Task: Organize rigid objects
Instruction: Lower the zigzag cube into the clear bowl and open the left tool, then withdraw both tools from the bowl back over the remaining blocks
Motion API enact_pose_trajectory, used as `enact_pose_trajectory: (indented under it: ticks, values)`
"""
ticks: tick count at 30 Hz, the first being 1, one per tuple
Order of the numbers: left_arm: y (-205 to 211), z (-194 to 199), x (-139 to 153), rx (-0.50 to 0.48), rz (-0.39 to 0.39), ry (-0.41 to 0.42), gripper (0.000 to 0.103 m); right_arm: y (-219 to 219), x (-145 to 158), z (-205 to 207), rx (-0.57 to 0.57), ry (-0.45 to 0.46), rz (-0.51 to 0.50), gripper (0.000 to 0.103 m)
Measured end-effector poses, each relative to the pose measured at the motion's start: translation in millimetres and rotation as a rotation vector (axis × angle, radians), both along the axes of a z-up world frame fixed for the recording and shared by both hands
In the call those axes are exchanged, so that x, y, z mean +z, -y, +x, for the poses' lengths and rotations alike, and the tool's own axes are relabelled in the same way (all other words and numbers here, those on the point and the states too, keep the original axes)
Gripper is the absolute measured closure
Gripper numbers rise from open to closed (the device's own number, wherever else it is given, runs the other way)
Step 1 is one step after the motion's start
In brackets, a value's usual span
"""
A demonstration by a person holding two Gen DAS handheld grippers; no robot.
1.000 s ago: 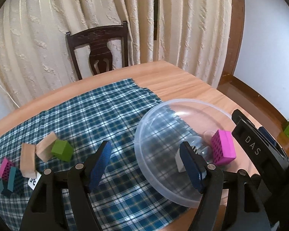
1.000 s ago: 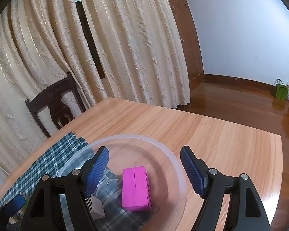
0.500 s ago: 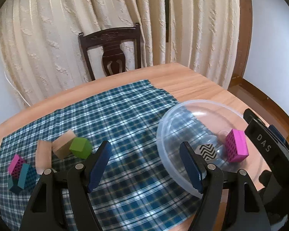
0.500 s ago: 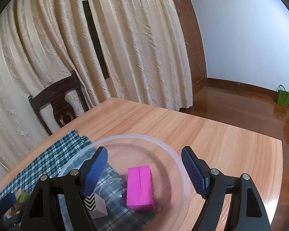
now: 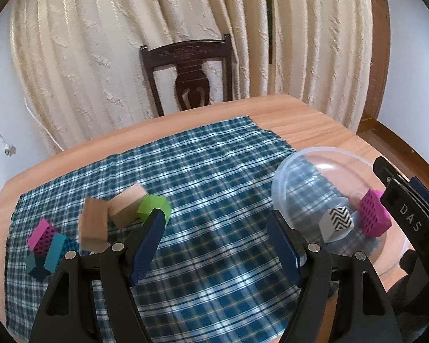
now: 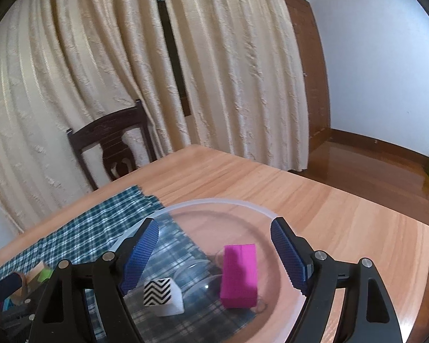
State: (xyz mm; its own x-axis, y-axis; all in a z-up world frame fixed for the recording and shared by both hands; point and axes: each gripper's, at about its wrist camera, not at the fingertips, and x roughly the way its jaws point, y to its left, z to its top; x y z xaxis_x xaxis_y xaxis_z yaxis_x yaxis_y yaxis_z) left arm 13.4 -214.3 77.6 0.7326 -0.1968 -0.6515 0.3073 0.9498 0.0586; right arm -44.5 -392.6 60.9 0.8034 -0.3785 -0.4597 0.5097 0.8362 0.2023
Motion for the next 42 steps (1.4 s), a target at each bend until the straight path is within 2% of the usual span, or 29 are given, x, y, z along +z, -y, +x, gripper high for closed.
enact_pose_trajectory:
  ticks: [17,28,42]
  values:
    - [-52.3,9.8,-10.1,0.119,-0.033,-0.043,0.029,-30.3,-1.6,9.5,0.185,-0.014,-0.057,0.019]
    - [-86.7,16.7,-15.1,0.199,-0.048,-0.054,0.028,-35.0,-2.6,9.7,0.213,-0.024,-0.063,0.018]
    - [-115.0,19.1,-18.5,0.249,-0.059,-0.063,0.028,-52.8,-2.8,11.4,0.247,-0.034,-0.101,0.018]
